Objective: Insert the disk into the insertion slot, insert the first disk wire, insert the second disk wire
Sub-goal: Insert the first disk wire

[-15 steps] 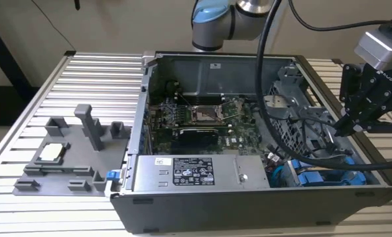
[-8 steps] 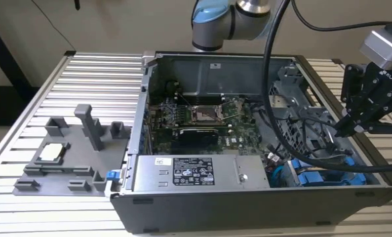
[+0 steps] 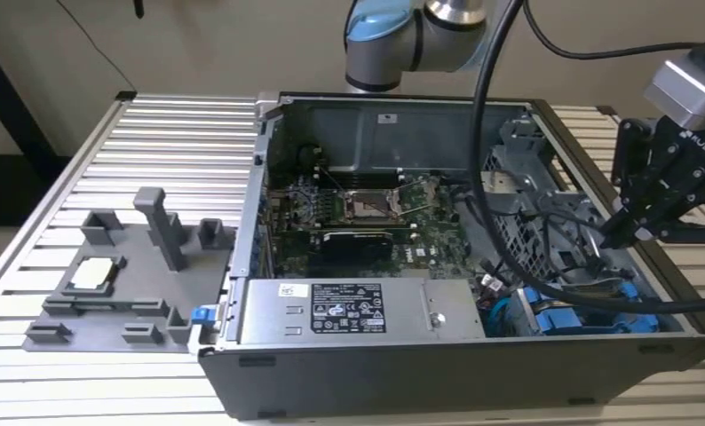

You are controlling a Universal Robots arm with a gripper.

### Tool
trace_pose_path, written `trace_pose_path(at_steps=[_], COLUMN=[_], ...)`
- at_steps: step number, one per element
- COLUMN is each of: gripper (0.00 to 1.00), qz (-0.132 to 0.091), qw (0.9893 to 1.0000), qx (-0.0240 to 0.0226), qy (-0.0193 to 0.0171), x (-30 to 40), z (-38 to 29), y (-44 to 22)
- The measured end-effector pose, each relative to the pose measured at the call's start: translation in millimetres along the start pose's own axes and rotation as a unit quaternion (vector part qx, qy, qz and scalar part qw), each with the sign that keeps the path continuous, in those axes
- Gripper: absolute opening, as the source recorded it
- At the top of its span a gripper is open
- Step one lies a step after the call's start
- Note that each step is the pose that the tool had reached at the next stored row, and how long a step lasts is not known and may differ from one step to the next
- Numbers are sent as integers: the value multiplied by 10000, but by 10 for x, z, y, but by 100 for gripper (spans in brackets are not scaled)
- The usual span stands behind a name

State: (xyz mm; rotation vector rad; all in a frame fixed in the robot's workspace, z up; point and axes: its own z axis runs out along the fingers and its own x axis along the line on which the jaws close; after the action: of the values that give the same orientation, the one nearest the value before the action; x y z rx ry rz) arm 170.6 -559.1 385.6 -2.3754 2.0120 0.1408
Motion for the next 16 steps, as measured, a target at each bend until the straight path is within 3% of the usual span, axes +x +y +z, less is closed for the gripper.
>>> trace_pose_path(at_steps=[6, 16], gripper=[19, 19], qz=[0, 9], qw=[10000, 9999], qx=[-10, -111], qy=[-1, -17], x=[56, 217], z=[34, 67], y=[-7, -37])
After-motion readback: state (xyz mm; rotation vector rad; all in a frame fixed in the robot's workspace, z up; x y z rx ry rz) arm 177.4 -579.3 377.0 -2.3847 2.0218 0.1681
